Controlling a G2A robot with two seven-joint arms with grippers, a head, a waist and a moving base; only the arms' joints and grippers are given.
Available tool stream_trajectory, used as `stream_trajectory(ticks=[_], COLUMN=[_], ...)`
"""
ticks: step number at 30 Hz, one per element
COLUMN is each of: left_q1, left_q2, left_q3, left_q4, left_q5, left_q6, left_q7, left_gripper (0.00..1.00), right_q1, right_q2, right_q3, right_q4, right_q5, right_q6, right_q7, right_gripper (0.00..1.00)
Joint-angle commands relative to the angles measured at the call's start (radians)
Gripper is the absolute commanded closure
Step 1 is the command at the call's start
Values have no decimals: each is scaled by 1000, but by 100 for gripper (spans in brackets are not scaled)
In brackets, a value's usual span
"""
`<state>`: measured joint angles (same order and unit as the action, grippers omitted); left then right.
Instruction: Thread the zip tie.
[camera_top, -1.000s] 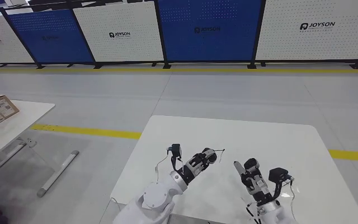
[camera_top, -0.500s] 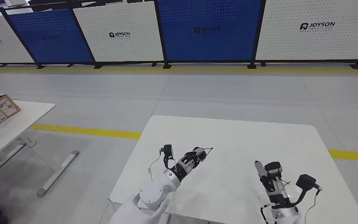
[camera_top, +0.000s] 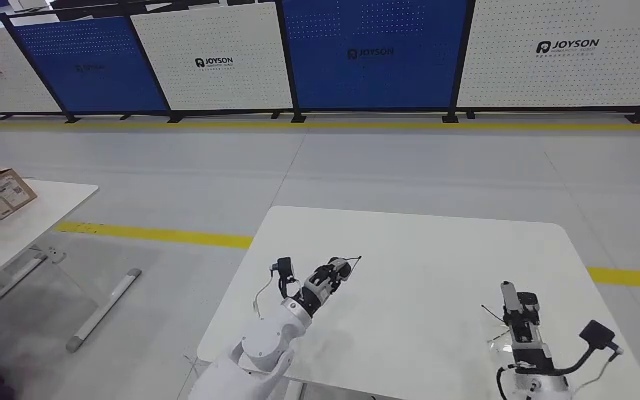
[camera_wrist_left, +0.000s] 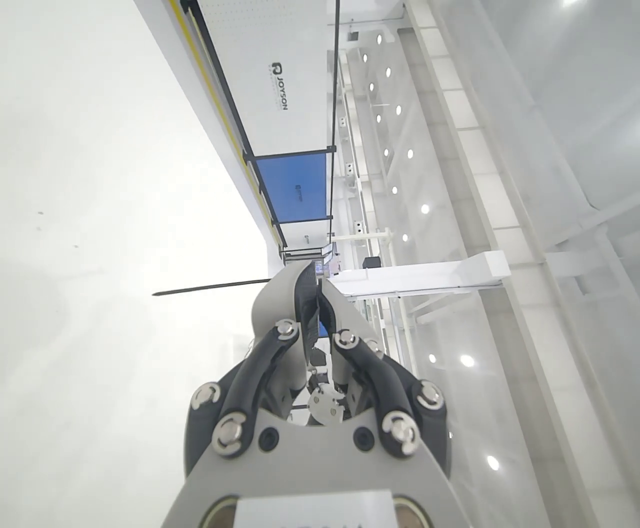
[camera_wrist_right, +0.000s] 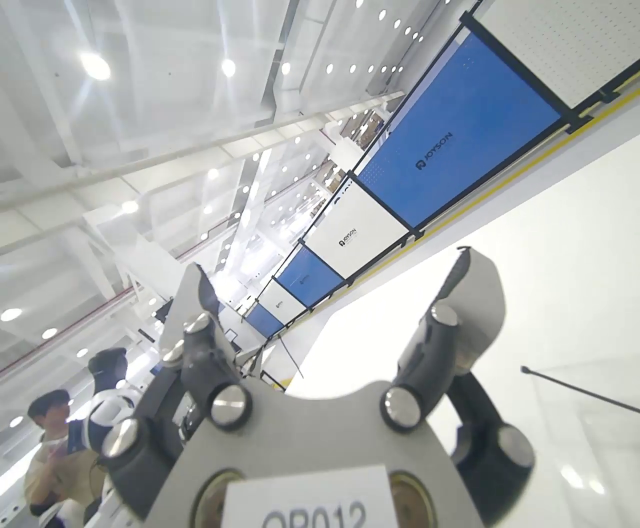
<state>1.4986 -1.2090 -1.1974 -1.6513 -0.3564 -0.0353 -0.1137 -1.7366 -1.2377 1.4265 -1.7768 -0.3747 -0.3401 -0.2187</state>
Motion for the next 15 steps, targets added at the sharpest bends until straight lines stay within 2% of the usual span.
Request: stream_trajectory(ticks=[1, 15], left_q1=[-5, -5], left_q2=[2, 1], left_q3=[3, 1], left_q4=[4, 6], left_q5=[8, 2], left_q6=[33, 30], left_q7=[-26, -18], left_gripper=[100, 100], right_q1=[0, 0], right_q2=[0, 0], right_q3=[-1, -1], right_q4=[0, 0], right_q5=[-2, -2], right_q6=[0, 0], right_q7=[1, 1], right_gripper=[0, 0])
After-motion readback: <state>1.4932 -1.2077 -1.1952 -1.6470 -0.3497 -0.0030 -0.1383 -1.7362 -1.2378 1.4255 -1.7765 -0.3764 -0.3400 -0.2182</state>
